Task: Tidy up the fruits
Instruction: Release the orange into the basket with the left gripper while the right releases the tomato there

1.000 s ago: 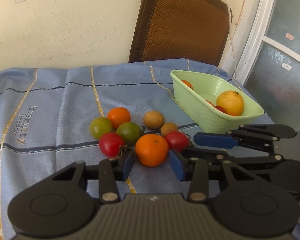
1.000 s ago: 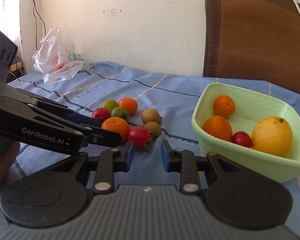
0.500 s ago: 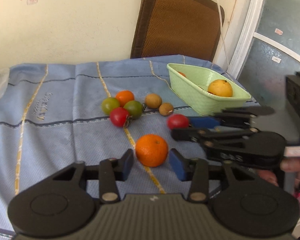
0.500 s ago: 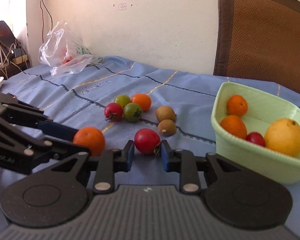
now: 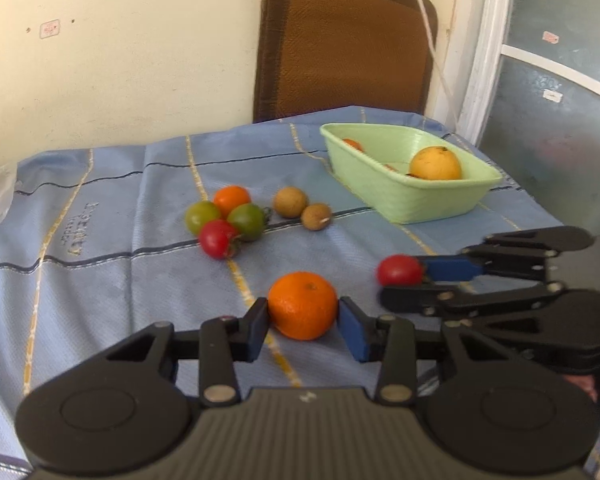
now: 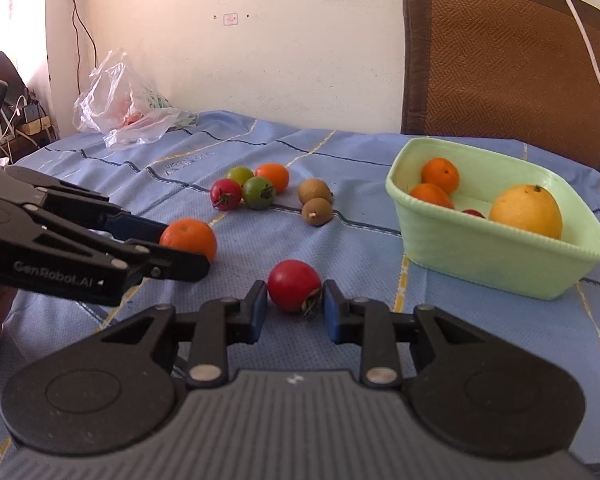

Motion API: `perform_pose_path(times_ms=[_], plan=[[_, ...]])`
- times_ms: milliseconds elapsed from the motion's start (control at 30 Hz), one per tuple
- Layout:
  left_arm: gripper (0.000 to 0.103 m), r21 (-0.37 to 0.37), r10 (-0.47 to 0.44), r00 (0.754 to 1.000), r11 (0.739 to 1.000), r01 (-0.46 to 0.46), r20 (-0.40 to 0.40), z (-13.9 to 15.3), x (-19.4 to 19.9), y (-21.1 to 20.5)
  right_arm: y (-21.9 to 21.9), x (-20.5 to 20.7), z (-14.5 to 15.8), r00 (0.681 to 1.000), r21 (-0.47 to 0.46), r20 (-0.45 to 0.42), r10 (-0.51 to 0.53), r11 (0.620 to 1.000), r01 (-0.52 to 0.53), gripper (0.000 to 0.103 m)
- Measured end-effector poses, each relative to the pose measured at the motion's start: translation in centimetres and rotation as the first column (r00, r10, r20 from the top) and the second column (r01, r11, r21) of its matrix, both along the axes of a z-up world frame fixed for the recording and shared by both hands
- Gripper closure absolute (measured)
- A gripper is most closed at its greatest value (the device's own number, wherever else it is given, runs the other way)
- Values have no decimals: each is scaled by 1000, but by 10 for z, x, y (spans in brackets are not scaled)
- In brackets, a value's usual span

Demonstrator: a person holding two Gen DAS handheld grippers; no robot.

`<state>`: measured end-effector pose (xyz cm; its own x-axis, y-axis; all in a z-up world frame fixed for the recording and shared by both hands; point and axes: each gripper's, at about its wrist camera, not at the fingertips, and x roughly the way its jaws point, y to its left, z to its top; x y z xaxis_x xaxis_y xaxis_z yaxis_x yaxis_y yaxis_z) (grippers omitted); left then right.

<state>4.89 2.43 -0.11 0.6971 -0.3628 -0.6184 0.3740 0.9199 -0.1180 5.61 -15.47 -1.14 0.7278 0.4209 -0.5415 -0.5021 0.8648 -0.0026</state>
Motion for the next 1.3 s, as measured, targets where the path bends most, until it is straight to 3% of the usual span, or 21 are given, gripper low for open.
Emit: perform_pose_path(times_ms=[200, 400, 667, 867, 933, 1100, 1300], plan=[[65, -52, -44, 999, 998, 46, 28, 32, 14, -22, -26, -18, 11, 991, 98, 111, -77, 993, 66, 72], [65, -72, -123, 991, 989, 126, 48, 60, 57, -70, -81, -10, 32, 948, 200, 187, -258, 955, 220, 72], [65, -71, -107, 994, 992, 105, -25, 45, 122, -115, -95, 30, 30, 940, 187, 175, -293, 947, 260, 72], [65, -78, -112, 992, 991, 107, -61, 32, 142, -124, -95, 32, 20, 947, 180, 166, -277, 952, 247, 71], [60, -79, -116, 992, 991, 111, -59, 30, 143, -129, -94, 30, 20, 947, 176, 172, -270, 955, 240, 70], [58, -102, -101, 995, 990, 99, -18, 44, 135, -117, -98, 27, 21, 943, 210, 181, -281, 947, 242, 69], [58, -185, 38, 997, 982, -25, 69, 76, 103, -35, -109, 19, 23, 918, 284, 208, -338, 919, 274, 69]])
